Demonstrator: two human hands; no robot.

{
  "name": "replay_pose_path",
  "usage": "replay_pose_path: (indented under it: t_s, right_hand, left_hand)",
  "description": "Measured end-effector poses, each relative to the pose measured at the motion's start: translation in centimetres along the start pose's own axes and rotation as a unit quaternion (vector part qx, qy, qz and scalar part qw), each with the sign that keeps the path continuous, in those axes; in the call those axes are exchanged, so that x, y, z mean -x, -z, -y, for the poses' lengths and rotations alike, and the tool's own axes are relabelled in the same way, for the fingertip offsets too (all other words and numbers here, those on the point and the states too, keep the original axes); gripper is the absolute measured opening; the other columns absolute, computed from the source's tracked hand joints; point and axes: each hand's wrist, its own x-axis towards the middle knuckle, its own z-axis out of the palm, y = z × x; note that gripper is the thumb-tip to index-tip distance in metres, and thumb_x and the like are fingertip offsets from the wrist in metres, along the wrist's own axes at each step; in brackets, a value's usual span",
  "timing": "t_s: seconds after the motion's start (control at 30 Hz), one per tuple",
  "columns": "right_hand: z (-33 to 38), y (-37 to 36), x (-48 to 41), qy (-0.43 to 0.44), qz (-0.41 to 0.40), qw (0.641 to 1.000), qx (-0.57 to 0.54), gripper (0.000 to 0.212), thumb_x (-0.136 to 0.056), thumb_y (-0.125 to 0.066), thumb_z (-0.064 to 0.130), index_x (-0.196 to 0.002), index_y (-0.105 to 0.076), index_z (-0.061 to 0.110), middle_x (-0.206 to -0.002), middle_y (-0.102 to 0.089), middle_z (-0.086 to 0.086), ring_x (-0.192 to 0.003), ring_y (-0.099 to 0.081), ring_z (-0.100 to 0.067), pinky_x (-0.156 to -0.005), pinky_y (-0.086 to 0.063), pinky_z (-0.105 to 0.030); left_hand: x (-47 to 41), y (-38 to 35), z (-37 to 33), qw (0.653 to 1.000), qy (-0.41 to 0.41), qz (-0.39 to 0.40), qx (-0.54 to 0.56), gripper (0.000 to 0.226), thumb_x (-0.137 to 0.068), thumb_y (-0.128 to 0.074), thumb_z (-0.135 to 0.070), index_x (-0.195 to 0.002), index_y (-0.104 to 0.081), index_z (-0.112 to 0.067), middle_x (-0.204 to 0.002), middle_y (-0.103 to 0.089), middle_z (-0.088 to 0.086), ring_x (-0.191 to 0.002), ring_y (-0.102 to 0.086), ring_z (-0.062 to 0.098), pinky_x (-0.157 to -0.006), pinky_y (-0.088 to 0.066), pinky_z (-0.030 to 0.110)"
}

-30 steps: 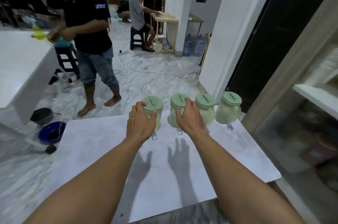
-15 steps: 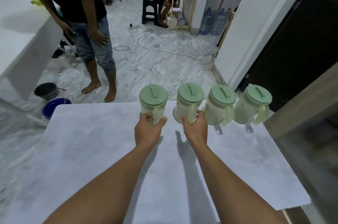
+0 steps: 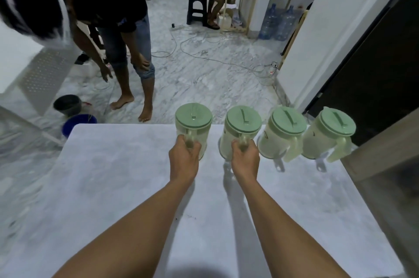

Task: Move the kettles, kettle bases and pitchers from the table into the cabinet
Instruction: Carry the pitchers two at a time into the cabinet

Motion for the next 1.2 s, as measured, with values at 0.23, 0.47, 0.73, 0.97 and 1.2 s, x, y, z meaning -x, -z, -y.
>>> replay_pose_path:
  t_s: [0.23, 0.47, 0.73, 0.97, 1.2]
  right_hand:
    - [1.8, 0.7, 1.4, 0.013, -0.001, 1.000, -0.027, 0.014, -0.090, -0.059, 0.027, -0.090, -0.061, 0.013, -0.082, -0.069, -0.008, -0.080, -0.066, -0.028, -0.070, -0.050, -0.034]
    - [6.1, 2.9, 4.1, 0.046, -0.018, 0.998, -0.029, 0.017, -0.089, -0.059, 0.024, -0.088, -0.062, 0.007, -0.080, -0.070, -0.013, -0.077, -0.067, -0.030, -0.069, -0.051, -0.036]
    - [12.6, 5.8, 9.6, 0.078, -0.083, 0.993, -0.043, 0.019, -0.088, -0.060, 0.019, -0.088, -0.062, 0.000, -0.071, -0.067, -0.010, -0.070, -0.066, -0.028, -0.058, -0.045, -0.030]
    - [18.5, 10.2, 17.1, 0.094, -0.195, 0.974, -0.066, 0.012, -0.085, -0.058, 0.019, -0.078, -0.059, 0.010, -0.065, -0.061, -0.003, -0.062, -0.061, -0.021, -0.058, -0.043, -0.030]
    - [22.5, 18.0, 24.8, 0.097, -0.319, 0.943, -0.029, 0.021, -0.080, -0.058, 0.024, -0.078, -0.063, 0.003, -0.064, -0.059, -0.005, -0.059, -0.054, -0.022, -0.056, -0.041, -0.031]
  left_hand:
    - [0.3, 1.9, -2.2, 0.999, -0.017, -0.028, 0.018, 0.017, -0.094, -0.057, -0.021, -0.089, -0.053, -0.005, -0.077, -0.057, 0.004, -0.073, -0.054, 0.022, -0.063, -0.040, 0.028]
    - [1.0, 5.9, -6.4, 0.997, -0.030, -0.042, 0.058, 0.020, -0.090, -0.061, -0.027, -0.088, -0.059, -0.007, -0.086, -0.064, 0.009, -0.081, -0.059, 0.028, -0.071, -0.046, 0.033]
    - [2.4, 11.5, -11.6, 0.993, -0.096, -0.016, 0.060, 0.022, -0.093, -0.058, -0.025, -0.087, -0.057, -0.004, -0.074, -0.053, 0.001, -0.073, -0.046, 0.023, -0.057, -0.025, 0.025]
    - [5.0, 16.1, -16.6, 0.980, -0.163, 0.067, 0.093, 0.025, -0.093, -0.056, -0.026, -0.094, -0.060, -0.002, -0.088, -0.061, 0.011, -0.080, -0.052, 0.027, -0.068, -0.035, 0.031]
    - [10.7, 17.8, -22.4, 0.950, -0.216, 0.167, 0.149, 0.026, -0.091, -0.058, -0.027, -0.097, -0.065, -0.002, -0.090, -0.065, 0.010, -0.082, -0.056, 0.027, -0.069, -0.036, 0.030]
